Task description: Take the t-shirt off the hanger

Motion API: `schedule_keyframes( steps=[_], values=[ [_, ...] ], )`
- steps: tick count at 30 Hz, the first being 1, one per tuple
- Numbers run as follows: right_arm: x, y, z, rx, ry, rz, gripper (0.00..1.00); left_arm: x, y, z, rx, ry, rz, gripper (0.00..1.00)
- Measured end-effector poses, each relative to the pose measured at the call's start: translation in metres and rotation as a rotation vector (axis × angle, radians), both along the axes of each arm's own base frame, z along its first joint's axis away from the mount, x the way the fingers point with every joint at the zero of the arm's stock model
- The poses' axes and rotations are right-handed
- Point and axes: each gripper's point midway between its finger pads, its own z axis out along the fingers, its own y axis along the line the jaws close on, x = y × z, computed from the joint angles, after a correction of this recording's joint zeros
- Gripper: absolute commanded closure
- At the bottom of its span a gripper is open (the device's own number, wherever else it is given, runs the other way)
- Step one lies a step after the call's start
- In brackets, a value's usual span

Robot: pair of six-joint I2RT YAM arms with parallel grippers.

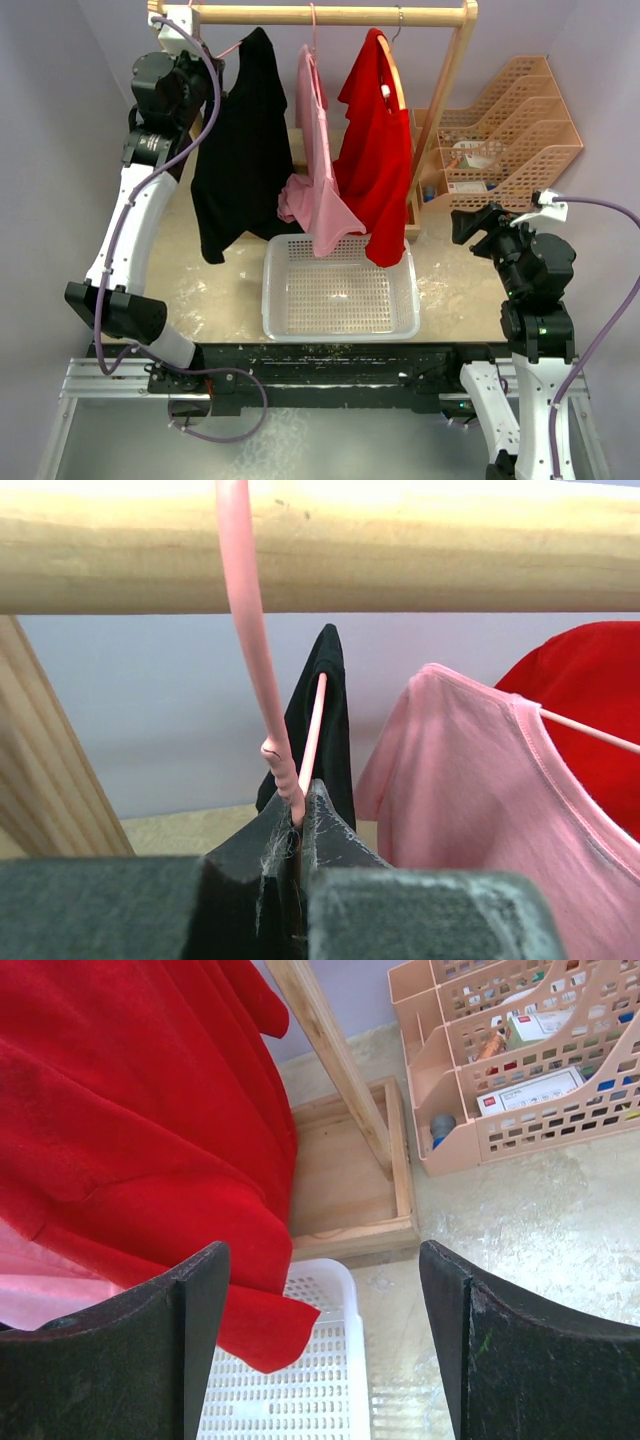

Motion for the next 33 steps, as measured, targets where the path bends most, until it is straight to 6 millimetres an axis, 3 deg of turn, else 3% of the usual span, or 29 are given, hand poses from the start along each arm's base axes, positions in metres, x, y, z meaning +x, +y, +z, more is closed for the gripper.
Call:
schedule_keyframes(
  steps=[13, 25, 33],
  values=[
    [0.002, 0.004, 0.007, 0.003, -0.03, 0.023, 0.22, -0.038, 0.008, 0.034, 0.014, -0.119, -0.002, 1.0],
    [0.001, 0.006, 0.009, -0.013, -0.036, 0.04, 0.26, -0.087, 0.017, 0.006, 0.031, -0.076, -0.003, 1.0],
    [0.003, 0.012, 0.052, -0.048, -0.111, 0.091, 0.26, -0.136, 0.026, 0.002, 0.011, -0.069, -0.009, 1.0]
  ],
)
